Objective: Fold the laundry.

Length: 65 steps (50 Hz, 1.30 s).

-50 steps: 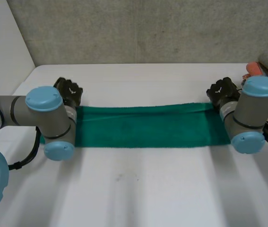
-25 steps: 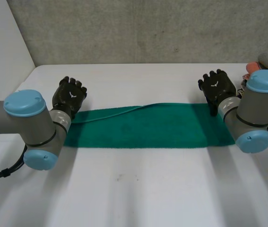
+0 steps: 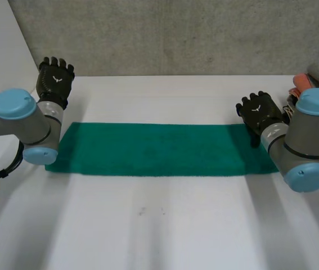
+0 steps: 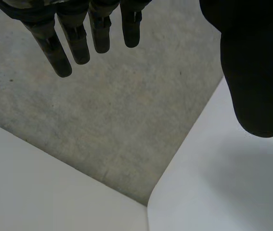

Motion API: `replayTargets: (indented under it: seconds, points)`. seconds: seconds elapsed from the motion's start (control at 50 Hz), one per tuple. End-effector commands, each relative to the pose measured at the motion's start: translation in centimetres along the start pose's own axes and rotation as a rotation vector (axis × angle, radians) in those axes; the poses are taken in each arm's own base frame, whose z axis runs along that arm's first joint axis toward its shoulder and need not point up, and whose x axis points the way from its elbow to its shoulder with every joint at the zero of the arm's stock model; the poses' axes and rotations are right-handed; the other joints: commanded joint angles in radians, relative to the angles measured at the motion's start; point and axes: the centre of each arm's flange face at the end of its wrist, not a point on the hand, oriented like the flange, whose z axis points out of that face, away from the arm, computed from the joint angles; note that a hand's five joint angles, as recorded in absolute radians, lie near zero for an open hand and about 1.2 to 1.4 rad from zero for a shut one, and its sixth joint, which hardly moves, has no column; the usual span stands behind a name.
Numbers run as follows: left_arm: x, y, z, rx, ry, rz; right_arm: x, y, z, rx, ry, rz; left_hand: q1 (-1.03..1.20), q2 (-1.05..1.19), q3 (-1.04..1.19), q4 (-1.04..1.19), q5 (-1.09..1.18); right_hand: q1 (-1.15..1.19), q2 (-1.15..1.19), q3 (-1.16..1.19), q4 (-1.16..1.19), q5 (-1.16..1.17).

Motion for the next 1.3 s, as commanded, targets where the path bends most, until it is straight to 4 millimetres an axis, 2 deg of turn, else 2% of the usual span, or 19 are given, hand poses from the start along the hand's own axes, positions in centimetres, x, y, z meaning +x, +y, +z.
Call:
replayTargets:
  seconds: [0.02,0.12,0.2,0.28,0.48,0.52,0.56,0.64,0.78,0.9,0.96,1.02,1.1,1.12,1.18,1.2,1.26,1.28,1.3]
  points:
    - [1.5,-1.9,-4.6,-0.044,0.102,-0.043,0.6,0.9,-2.7,-0.094,-0.054,0.106,0.036,0.025,0.018,0.025,0.008,-0.026,-0.048,-0.04,-0.065,-0.066]
    - [1.0,-2.7,-7.1,-0.069,0.132,-0.047,1.8,1.8,-5.0,-0.196,-0.123,0.199,0.028,0.016,0.01,0.016,-0.001,-0.026,-0.048,-0.04,-0.065,-0.066]
    - [0.8,-2.8,-8.7,-0.092,0.153,-0.046,2.3,3.4,-5.2,-0.232,-0.136,0.227,0.028,0.016,0.01,0.016,-0.001,0.054,0.032,0.04,0.016,0.014]
    - [0.7,-3.2,-9.8,-0.099,0.166,-0.048,2.7,4.2,-4.7,-0.222,-0.124,0.228,0.028,0.016,0.01,0.016,-0.001,0.145,0.123,0.131,0.107,0.105]
    - [1.2,-3.5,-10.8,-0.102,0.189,-0.049,0.9,7.0,-2.5,-0.212,-0.114,0.215,0.033,0.022,0.015,0.022,0.005,0.216,0.194,0.202,0.177,0.176]
    - [1.2,-3.5,-10.9,-0.102,0.191,-0.049,0.7,7.3,-2.0,-0.209,-0.11,0.204,0.033,0.022,0.016,0.022,0.005,0.557,0.536,0.544,0.519,0.517]
    - [1.2,-3.6,-10.9,-0.102,0.191,-0.049,0.9,7.2,-1.8,-0.203,-0.102,0.199,0.033,0.022,0.016,0.022,0.005,1.192,1.17,1.178,1.154,1.152]
    - [1.0,-3.8,-11.0,-0.098,0.186,-0.047,1.8,7.2,-1.9,-0.193,-0.061,0.181,0.033,0.022,0.016,0.022,0.005,1.195,1.174,1.182,1.157,1.155]
    - [0.1,-4.6,-11.4,-0.086,0.172,-0.048,5.4,6.1,-3.5,-0.172,0.098,0.07,0.031,0.019,0.013,0.019,0.002,1.195,1.174,1.182,1.157,1.155]
    - [-0.6,-5.1,-11.9,-0.082,0.16,-0.049,7.4,7.9,-3.7,-0.236,0.188,-0.188,0.025,0.013,0.007,0.013,-0.004,1.195,1.174,1.182,1.157,1.155]
    - [-1.0,-5.2,-12.1,-0.085,0.154,-0.049,8.0,7.7,-3.5,-0.227,0.227,-0.259,0.022,0.01,0.004,0.01,-0.006,1.195,1.174,1.182,1.157,1.155]
    - [-1.4,-5.3,-12.2,-0.085,0.147,-0.048,7.8,6.8,-3.0,-0.175,0.25,-0.291,0.019,0.007,0.001,0.007,-0.009,1.195,1.174,1.182,1.157,1.155]
    - [-1.9,-5.2,-12.3,-0.089,0.136,-0.047,5.1,1.5,-2.2,0.021,0.24,-0.314,0.016,0.004,-0.002,0.004,-0.012,1.195,1.174,1.182,1.157,1.155]
    - [-2.1,-5.2,-12.3,-0.09,0.131,-0.047,4.0,-0.9,-2.1,0.112,0.238,-0.321,0.016,0.004,-0.002,0.004,-0.012,1.195,1.174,1.182,1.157,1.155]
    - [-3.0,-5.0,-12.2,-0.097,0.109,-0.046,2.3,-4.4,-2.1,0.255,0.232,-0.327,0.016,0.004,-0.002,0.004,-0.012,1.195,1.174,1.182,1.157,1.155]
    - [-3.2,-4.9,-12.2,-0.099,0.102,-0.045,0.9,-6.9,-2.1,0.366,0.221,-0.33,0.016,0.004,-0.002,0.004,-0.012,1.195,1.174,1.182,1.157,1.155]
    - [-3.5,-4.9,-12.2,-0.103,0.097,-0.052,-2.3,-10.5,-2.4,0.55,0.164,-0.326,0.016,0.004,-0.002,0.004,-0.012,1.195,1.174,1.182,1.157,1.155]
    - [-3.5,-4.9,-12.3,-0.103,0.097,-0.055,-5.7,-12.4,-2.9,0.666,0.082,-0.321,0.016,0.004,-0.002,0.004,-0.012,1.195,1.174,1.182,1.157,1.155]
    - [-3.5,-4.9,-12.3,-0.103,0.096,-0.06,-7.5,-13.4,-3.3,0.724,0.038,-0.318,0.016,0.004,-0.002,0.004,-0.012,1.195,1.174,1.182,1.157,1.155]
